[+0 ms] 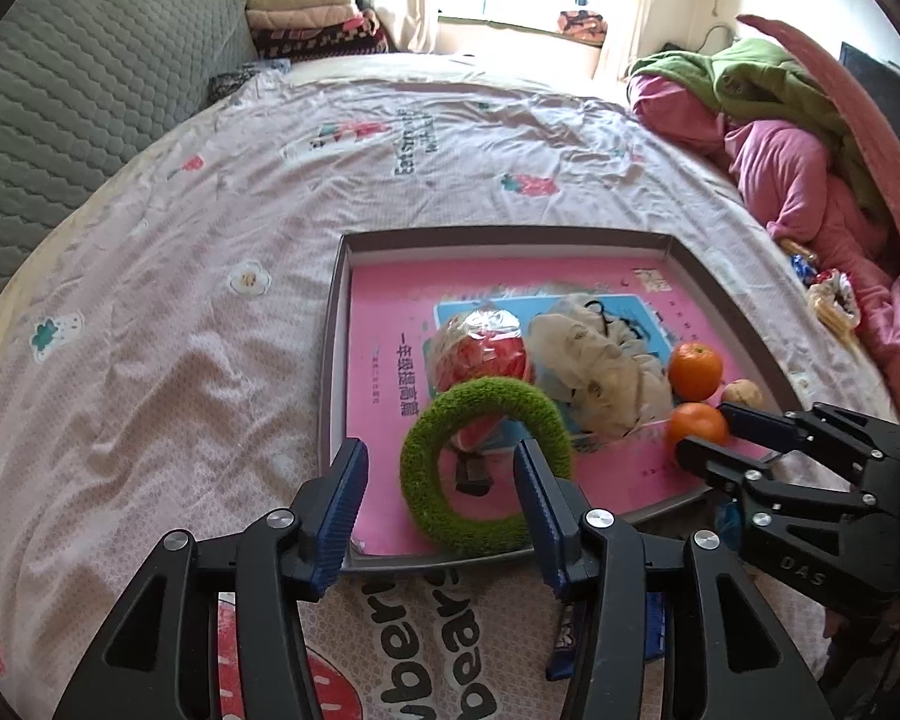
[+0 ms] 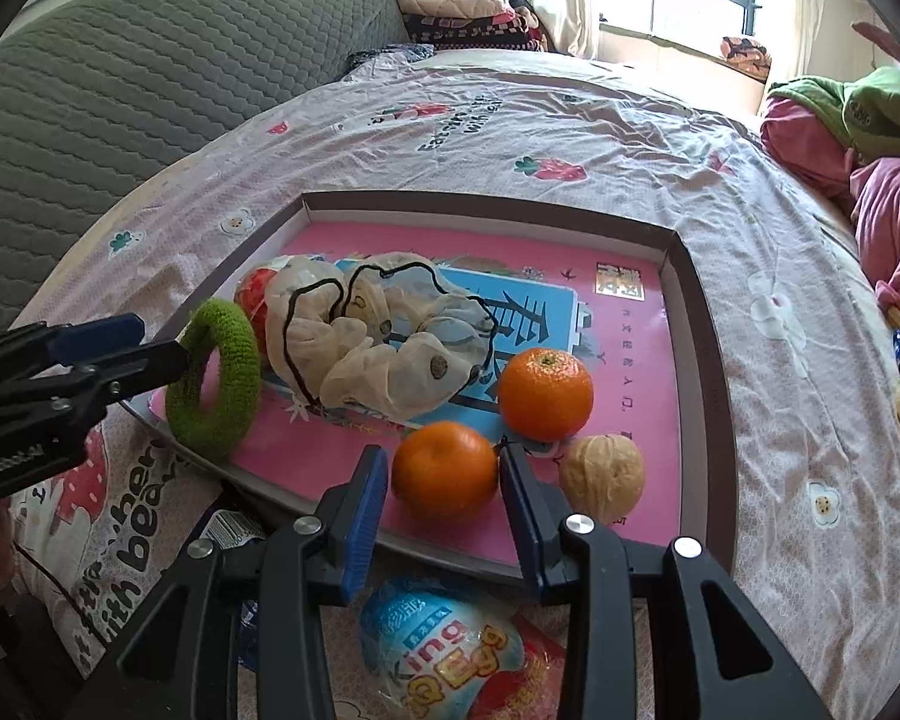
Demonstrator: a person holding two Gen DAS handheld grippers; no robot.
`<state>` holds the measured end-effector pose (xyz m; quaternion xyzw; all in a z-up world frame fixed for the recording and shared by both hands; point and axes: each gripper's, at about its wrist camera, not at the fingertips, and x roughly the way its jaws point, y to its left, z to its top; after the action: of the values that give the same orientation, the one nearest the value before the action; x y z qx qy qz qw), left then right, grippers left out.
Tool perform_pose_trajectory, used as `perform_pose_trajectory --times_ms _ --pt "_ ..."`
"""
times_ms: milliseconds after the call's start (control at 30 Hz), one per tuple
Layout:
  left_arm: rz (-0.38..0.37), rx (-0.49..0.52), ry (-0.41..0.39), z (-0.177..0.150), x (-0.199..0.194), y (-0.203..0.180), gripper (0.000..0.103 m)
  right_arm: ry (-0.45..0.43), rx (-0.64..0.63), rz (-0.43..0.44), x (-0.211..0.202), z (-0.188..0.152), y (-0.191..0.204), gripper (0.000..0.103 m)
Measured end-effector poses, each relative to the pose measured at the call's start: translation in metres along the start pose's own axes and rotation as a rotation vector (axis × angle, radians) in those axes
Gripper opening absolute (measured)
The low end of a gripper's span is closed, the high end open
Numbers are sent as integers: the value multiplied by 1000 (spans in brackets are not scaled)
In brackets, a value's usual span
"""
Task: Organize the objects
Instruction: 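Lower the ring and orange into the tray and open both tools, then move the left tool to the blue snack pack while the right tool approaches the egg toy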
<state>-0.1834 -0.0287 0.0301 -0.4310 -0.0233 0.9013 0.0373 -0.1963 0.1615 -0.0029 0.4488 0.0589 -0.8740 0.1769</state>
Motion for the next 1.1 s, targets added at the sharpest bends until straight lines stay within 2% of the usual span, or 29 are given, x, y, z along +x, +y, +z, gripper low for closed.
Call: perform_pose_trajectory --times_ms 200,400,567,900,1100 --pt "6 17 -13 -3 -5 -5 52 -5 -3 -1 -1 -1 1 39" --pt "-3 38 -47 -9 -18 -17 52 -79 -14 -12 -20 0 2 40" --pt "-3 63 -79 -17 -31 -31 53 -150 -24 -35 -43 -5 4 50" --pt "-35 69 -96 -34 -46 -43 53 -230 -35 -44 -77 -28 7 60" --pt "-42 68 -92 -43 -49 -44 53 -233 -24 -35 -85 -39 4 66"
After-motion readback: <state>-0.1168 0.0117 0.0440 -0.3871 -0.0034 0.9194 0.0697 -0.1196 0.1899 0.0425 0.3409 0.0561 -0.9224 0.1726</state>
